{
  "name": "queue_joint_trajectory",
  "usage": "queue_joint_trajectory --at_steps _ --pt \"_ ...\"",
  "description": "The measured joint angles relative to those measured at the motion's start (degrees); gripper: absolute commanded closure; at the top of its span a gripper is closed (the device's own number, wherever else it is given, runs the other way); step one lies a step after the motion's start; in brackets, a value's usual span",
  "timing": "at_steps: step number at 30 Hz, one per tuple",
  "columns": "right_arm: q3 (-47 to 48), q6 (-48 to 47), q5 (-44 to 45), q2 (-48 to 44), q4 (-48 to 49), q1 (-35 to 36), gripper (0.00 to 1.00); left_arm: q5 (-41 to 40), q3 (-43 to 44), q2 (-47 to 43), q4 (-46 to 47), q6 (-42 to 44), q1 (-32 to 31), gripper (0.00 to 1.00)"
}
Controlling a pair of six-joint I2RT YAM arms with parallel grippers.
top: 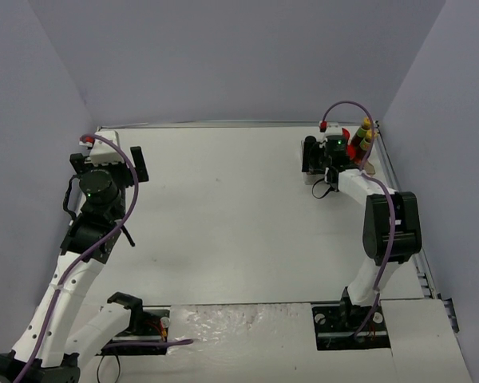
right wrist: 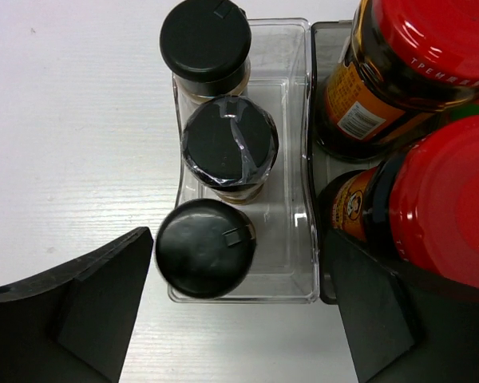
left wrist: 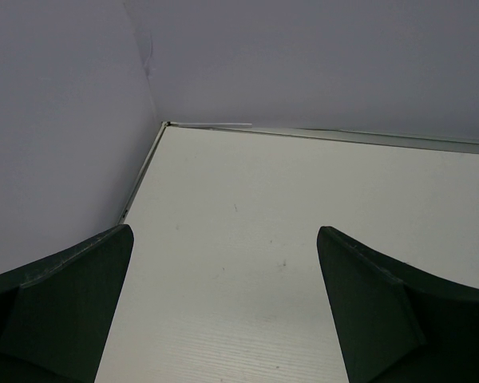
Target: Organize the condiment bottles
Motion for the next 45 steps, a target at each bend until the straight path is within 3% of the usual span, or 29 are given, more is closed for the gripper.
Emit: queue_joint_trajectory --at_steps 7,17,23,29,45 --pt "-2.3 0.4 -0.3 -10.3 -4.3 0.6 0.0 0.0 0.0 -0.4 0.0 0.5 0.0 0.03" --pt "-3.2 2.8 0.9 -46.6 -13.7 0.9 0.0 0.0 0.0 -1.1 -0.3 0.5 -0.2 0.03" --pt "-3.8 4.1 6.0 -63.2 -23.3 1.1 0.0 0.1 0.0 -1.0 -2.3 0.2 -1.0 0.03" --pt "-4.8 2.6 8.7 -73.5 -32.7 1.1 0.0 0.6 0.2 -2.0 -6.2 -0.8 -2.0 0.03" --pt "-20.2 3.1 12.5 -92.7 -36.9 1.8 0.0 1.7 -7.2 -12.5 -8.0 -3.1 -2.9 0.03"
